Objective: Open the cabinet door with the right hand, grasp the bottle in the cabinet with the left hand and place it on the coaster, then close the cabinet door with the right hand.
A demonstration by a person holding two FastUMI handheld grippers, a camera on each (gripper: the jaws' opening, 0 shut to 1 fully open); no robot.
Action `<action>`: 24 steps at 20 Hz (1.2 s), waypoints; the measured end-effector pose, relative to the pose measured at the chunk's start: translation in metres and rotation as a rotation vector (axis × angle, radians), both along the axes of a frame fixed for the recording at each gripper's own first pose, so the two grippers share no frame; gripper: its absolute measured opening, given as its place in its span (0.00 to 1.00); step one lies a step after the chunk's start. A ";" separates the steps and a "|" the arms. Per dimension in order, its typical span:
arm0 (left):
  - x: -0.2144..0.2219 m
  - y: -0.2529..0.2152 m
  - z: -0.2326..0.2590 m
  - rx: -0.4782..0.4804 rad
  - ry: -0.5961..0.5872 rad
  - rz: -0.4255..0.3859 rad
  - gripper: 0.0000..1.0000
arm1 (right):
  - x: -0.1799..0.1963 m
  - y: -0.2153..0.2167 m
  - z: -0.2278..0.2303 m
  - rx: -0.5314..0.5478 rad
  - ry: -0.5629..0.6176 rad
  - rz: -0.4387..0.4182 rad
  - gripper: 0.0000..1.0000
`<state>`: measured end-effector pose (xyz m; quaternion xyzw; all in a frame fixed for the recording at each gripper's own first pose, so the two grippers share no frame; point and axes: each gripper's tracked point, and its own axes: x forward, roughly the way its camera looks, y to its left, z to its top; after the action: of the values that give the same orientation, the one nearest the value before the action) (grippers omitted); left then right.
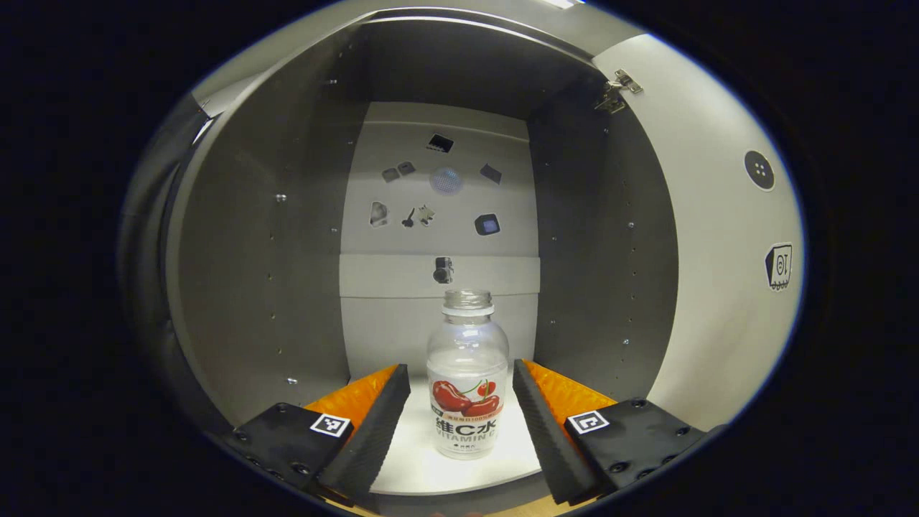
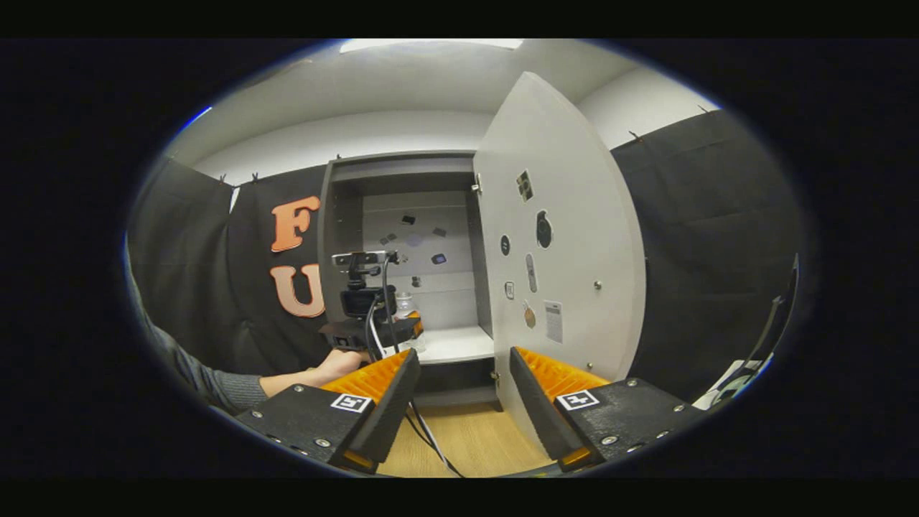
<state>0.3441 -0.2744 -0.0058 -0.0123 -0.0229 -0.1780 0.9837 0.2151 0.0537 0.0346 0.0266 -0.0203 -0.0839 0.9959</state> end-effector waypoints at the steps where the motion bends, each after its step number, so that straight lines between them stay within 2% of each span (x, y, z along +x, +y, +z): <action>1: 0.004 -0.002 -0.001 0.003 -0.004 0.000 0.94 | 0.002 0.001 -0.001 0.000 0.004 -0.003 0.79; 10: 0.036 -0.017 -0.015 0.055 0.005 0.012 0.95 | 0.007 -0.007 -0.011 0.010 0.039 -0.055 0.80; 12: 0.037 -0.020 -0.013 0.064 -0.003 0.012 0.86 | 0.002 -0.008 -0.013 0.013 0.039 -0.061 0.80; 18: 0.017 -0.025 0.006 0.071 -0.042 -0.008 0.84 | -0.011 -0.027 -0.013 0.044 0.034 -0.069 0.80; 24: -0.017 -0.016 0.023 0.071 -0.075 0.012 0.83 | -0.031 -0.036 -0.014 0.050 0.034 -0.047 0.79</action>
<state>0.3270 -0.2901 0.0172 0.0296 -0.0535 -0.1733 0.9830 0.1840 0.0181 0.0204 0.0497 -0.0019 -0.1080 0.9929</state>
